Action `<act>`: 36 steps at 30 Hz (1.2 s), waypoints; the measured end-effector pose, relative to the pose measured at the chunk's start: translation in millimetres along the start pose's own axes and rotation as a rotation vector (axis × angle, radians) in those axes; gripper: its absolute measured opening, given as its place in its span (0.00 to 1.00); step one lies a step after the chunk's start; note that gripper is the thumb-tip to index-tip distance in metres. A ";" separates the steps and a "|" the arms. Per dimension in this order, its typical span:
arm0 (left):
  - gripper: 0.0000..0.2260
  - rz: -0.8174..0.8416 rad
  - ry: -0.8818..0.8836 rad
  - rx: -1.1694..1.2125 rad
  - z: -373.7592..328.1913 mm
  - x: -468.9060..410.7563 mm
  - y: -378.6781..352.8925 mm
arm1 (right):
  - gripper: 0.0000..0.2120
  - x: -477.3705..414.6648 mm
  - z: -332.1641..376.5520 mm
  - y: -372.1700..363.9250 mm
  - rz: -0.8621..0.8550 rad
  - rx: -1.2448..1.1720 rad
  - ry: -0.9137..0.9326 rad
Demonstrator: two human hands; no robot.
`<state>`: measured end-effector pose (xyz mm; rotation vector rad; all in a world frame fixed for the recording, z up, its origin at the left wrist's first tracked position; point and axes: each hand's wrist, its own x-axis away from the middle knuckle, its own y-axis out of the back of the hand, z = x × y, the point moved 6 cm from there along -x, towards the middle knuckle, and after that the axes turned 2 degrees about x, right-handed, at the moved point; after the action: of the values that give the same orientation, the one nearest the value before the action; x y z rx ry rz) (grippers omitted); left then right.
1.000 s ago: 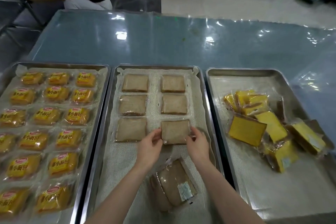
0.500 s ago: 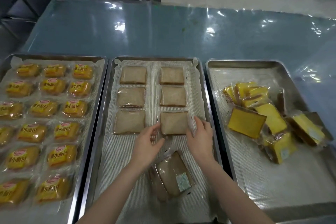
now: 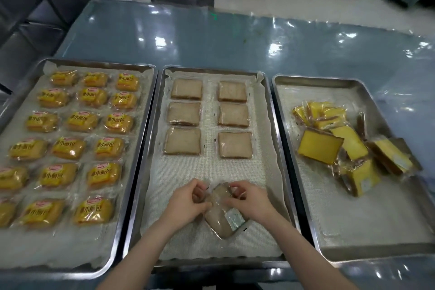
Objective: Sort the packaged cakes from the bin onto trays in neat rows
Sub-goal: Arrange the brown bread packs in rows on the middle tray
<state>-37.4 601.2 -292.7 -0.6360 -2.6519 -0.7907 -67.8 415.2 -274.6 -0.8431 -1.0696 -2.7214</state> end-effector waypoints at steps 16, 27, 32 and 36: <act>0.09 -0.459 -0.088 0.338 11.1 34.7 86.9 | 0.13 4.4 64.2 -28.9 0.096 -0.293 0.003; 0.08 -0.445 -0.035 0.338 9.2 40.7 100.5 | 0.14 -8.4 73.5 -36.7 -0.140 -0.477 0.075; 0.19 -0.374 -0.019 0.189 24.9 27.0 85.2 | 0.18 -10.9 74.8 -51.4 -0.148 -0.240 0.126; 0.24 -0.324 -0.049 -0.133 28.1 19.6 73.5 | 0.21 -6.3 77.7 -57.3 -0.134 0.042 0.207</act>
<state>-22.5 678.9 -274.9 -0.2590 -2.8037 -1.0576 -43.0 508.3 -265.7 -0.4862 -1.1721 -2.8057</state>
